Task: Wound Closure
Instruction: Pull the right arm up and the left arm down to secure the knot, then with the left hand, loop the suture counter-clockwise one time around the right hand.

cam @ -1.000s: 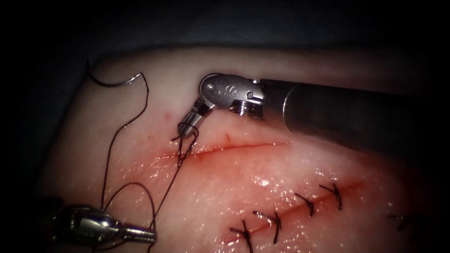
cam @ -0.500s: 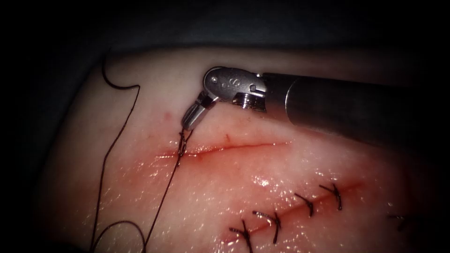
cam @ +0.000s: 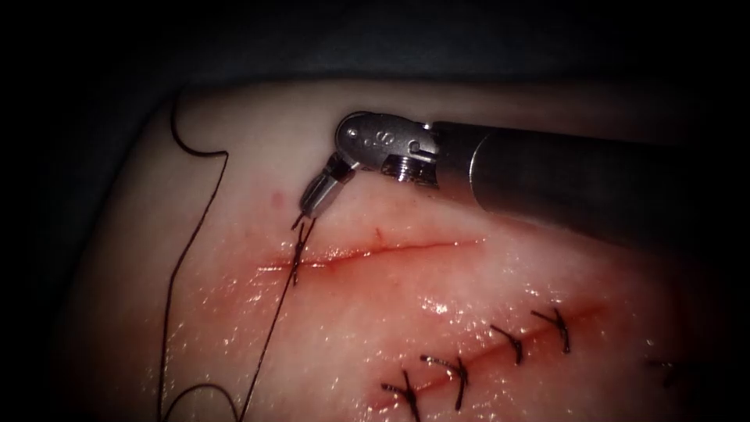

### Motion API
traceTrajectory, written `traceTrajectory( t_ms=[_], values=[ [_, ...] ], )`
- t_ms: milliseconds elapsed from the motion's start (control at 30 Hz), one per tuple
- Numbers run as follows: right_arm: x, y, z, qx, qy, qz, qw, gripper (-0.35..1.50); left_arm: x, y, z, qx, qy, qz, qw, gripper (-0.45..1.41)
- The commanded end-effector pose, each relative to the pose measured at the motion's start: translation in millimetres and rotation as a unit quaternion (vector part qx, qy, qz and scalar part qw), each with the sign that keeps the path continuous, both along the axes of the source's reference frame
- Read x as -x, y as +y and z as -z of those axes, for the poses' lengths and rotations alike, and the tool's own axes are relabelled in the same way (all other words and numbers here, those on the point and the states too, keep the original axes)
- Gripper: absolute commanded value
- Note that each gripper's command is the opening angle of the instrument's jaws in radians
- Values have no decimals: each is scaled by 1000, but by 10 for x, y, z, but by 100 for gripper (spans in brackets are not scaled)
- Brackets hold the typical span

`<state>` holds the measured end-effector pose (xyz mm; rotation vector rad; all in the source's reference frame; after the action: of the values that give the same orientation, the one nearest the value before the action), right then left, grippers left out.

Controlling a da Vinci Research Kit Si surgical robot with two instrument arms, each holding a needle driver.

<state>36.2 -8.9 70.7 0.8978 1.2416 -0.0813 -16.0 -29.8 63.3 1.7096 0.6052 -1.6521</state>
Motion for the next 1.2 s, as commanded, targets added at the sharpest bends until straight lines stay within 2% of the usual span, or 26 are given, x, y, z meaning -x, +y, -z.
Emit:
traceTrajectory(
  t_ms=[33,100,133,400,567,700,733,767,800,833,867,900,933,1000,1100,1200],
  values=[
    [-11,14,-2,1,-6,-9,1000,-35,7,1,-7,-2,-1,-4,1000,-45],
    [-9,20,-4,6,-10,-18,1000,-35,4,-5,-12,-5,12,-29,999,-45],
    [-9,20,-4,6,-10,-18,1000,-35,4,-5,-12,-5,12,-29,999,-45],
    [-7,22,-2,9,-15,-25,1000,-35,-27,-30,-40,-29,12,-159,987,-45],
    [-6,27,-1,12,-18,-37,999,-35,-33,-37,-48,-33,11,-191,981,-45],
    [-6,25,1,16,-16,-36,999,-35,-34,-36,-48,-31,7,-198,980,-45],
    [-7,23,2,16,-15,-37,999,-35,-32,-33,-45,-26,10,-188,982,-45],
    [-9,19,6,-2,-2,-60,998,-35,-29,-26,-39,-20,13,-170,985,-45],
    [-9,19,6,-2,-2,-60,998,-35,-29,-26,-39,-20,13,-170,985,-45],
    [-10,15,11,-22,11,-89,996,-35,-26,-13,-32,-13,13,-136,990,-45],
    [-10,14,14,-27,13,-96,995,-15,-25,-5,-28,-11,12,-120,993,-45],
    [-10,14,14,-27,13,-96,995,-15,-25,-5,-28,-11,12,-120,993,-45],
    [-6,13,21,-36,18,-120,992,72,-25,26,-18,-11,10,-69,997,-45],
    [0,14,25,-27,34,-143,989,93,-26,50,-13,1,15,-28,999,-45],
    [13,23,28,-20,46,-174,983,106,-25,91,-9,12,22,43,999,-45],
    [31,41,32,-2,48,-209,977,119,-22,130,-9,25,31,121,992,-45]
  ],
)
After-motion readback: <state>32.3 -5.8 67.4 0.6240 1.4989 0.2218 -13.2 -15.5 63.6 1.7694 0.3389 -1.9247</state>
